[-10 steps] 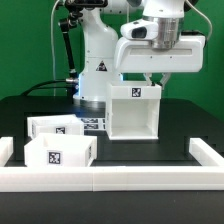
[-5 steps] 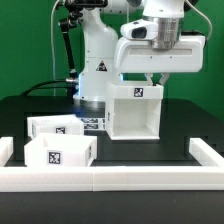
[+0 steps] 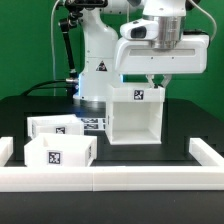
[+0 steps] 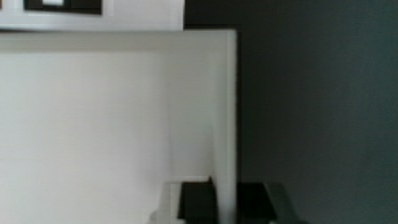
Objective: Assemble drawer
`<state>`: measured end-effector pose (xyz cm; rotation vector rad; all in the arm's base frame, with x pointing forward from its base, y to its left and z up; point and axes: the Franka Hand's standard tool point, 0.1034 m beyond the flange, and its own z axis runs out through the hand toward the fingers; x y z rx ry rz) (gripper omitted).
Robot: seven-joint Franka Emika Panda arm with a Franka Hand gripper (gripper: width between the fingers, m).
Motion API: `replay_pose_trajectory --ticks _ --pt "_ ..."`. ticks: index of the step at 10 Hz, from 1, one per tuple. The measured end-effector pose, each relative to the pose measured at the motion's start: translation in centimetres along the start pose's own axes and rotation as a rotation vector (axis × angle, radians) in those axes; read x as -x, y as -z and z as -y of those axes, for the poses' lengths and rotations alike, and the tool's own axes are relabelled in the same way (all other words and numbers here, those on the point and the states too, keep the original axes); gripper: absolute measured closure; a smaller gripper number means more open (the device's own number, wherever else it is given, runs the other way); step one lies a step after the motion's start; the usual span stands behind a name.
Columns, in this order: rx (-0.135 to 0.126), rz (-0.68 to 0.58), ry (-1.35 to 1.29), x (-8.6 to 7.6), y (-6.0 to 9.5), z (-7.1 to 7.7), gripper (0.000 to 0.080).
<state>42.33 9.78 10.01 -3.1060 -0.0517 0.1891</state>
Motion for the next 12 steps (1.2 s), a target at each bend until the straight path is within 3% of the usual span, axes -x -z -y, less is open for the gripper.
replay_pose_trajectory --ticks 6,10,12 --pt "-0.033 -0.082 -0.034 -8.8 1.1 0.0 0.0762" --pt "-0.042 -0.131 -0.049 -12.8 1.7 -0.7 0.0762" --pt "-0.046 -0.152 -0.05 -13.9 1.8 -0.7 0.0762"
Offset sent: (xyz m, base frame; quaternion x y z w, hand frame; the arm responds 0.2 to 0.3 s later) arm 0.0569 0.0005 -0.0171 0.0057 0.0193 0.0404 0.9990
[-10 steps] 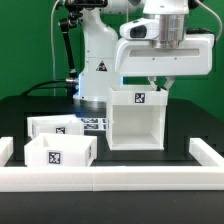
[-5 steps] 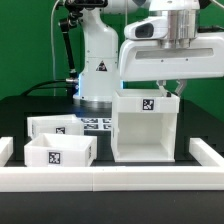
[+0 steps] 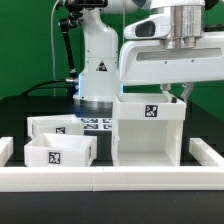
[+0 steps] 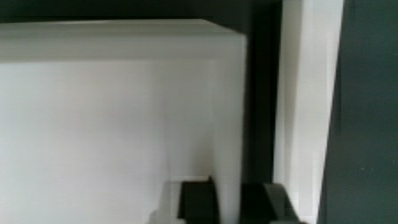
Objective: Assemble drawer
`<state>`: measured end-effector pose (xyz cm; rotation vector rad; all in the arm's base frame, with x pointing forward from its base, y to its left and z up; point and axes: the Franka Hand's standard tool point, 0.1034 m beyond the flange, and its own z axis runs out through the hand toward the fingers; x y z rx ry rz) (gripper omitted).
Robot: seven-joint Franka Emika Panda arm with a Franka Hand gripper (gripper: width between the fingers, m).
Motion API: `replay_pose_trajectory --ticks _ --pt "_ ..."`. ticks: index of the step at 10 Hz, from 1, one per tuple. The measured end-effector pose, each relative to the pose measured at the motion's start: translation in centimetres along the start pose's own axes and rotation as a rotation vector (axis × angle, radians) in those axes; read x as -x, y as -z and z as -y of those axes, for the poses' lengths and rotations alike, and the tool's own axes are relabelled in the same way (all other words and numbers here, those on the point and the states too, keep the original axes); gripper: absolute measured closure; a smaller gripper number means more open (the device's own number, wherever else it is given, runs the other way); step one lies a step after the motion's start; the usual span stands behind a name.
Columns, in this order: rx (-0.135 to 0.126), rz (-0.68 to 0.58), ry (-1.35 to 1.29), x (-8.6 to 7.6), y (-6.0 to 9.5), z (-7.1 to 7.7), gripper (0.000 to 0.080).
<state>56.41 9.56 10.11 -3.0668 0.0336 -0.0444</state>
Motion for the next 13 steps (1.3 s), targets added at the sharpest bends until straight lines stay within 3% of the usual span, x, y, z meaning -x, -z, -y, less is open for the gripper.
replay_pose_trajectory --ticks 4,9,11,13 --pt "-0.004 -0.016 -0.044 -0.4 0.1 0.1 0.0762" --pt "-0.013 -0.027 -0.44 -0.3 -0.1 0.7 0.0761" --pt "-0.018 -0.039 -0.643 -0.8 -0.1 1.1 0.0761" --pt "-0.04 -0.052 -0.779 -1.8 -0.1 0.6 0.0761"
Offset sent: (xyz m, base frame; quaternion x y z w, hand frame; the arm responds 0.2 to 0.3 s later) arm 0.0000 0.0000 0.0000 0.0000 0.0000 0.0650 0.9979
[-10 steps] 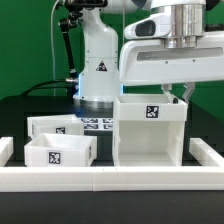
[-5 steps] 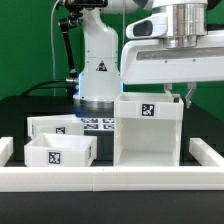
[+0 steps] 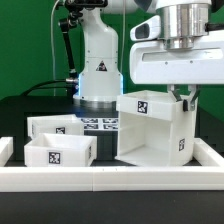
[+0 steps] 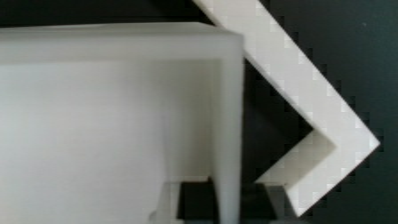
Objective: Assemble drawer
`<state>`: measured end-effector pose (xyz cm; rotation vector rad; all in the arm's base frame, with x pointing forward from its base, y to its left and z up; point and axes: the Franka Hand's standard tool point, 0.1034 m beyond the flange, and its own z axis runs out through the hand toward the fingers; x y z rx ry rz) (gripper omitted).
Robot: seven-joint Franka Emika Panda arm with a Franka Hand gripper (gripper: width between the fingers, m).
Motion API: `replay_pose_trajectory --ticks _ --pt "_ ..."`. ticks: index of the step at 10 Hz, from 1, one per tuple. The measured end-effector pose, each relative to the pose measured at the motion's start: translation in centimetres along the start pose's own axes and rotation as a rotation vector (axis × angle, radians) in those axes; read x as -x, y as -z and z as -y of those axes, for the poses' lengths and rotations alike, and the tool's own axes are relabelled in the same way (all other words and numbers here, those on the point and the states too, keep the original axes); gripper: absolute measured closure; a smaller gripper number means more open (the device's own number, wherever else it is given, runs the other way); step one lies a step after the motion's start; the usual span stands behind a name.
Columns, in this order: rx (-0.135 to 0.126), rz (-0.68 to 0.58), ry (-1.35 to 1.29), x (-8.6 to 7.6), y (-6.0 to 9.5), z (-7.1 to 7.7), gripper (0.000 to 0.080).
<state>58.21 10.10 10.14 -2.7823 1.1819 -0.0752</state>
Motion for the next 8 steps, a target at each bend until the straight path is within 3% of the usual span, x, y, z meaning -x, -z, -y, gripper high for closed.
replay_pose_trajectory --ticks 6,8 --pt "-0.019 0.015 -0.289 -0.12 0.19 0.13 0.0761" --pt "-0.038 0.055 -0.515 -0.43 0.04 -0.11 0.0761"
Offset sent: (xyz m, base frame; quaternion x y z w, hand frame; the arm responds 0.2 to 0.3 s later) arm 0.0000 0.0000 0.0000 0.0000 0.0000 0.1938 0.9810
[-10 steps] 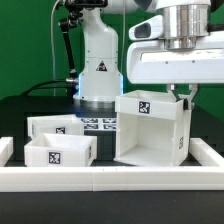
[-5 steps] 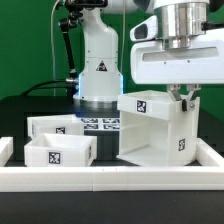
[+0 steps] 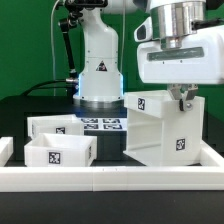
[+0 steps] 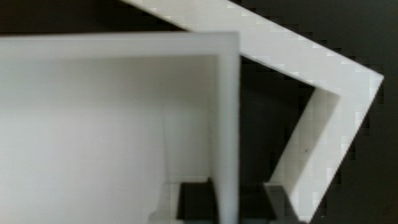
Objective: Assemble drawer
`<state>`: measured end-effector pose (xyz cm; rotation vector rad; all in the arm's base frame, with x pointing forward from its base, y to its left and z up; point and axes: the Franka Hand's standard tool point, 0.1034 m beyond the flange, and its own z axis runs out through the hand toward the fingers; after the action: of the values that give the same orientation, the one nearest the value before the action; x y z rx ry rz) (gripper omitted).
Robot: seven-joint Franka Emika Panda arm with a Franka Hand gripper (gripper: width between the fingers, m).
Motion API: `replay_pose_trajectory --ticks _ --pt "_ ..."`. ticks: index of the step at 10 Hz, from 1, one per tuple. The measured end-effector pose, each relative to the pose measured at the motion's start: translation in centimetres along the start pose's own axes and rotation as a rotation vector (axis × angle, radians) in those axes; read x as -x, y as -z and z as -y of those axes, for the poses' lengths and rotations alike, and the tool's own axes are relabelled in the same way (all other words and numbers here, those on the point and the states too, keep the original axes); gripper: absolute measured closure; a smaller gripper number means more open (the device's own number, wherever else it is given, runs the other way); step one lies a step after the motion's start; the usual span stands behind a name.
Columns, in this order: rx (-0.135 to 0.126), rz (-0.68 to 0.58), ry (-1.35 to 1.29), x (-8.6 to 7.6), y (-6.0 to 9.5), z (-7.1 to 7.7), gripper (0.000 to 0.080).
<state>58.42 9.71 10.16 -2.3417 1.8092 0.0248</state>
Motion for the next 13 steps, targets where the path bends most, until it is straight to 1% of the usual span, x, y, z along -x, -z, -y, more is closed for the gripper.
replay_pose_trajectory --ticks 2,3,5,7,8,9,13 --pt "-0.015 0.032 -0.244 -0.3 -0.2 0.7 0.0761" --pt "-0.021 0.038 -0.269 -0.5 -0.2 1.2 0.0761" --pt "-0.009 0.052 -0.279 -0.9 -0.3 2.6 0.0761" --pt "-0.019 0.054 -0.278 -1.1 -0.4 3.7 0.0761" --pt "-0.016 0.057 -0.279 -1.2 -0.5 4.2 0.0761" --pt "-0.02 0.057 -0.278 -1.3 -0.5 4.6 0.0761" --pt "-0.029 0.047 -0.27 -1.6 -0.6 5.6 0.0761"
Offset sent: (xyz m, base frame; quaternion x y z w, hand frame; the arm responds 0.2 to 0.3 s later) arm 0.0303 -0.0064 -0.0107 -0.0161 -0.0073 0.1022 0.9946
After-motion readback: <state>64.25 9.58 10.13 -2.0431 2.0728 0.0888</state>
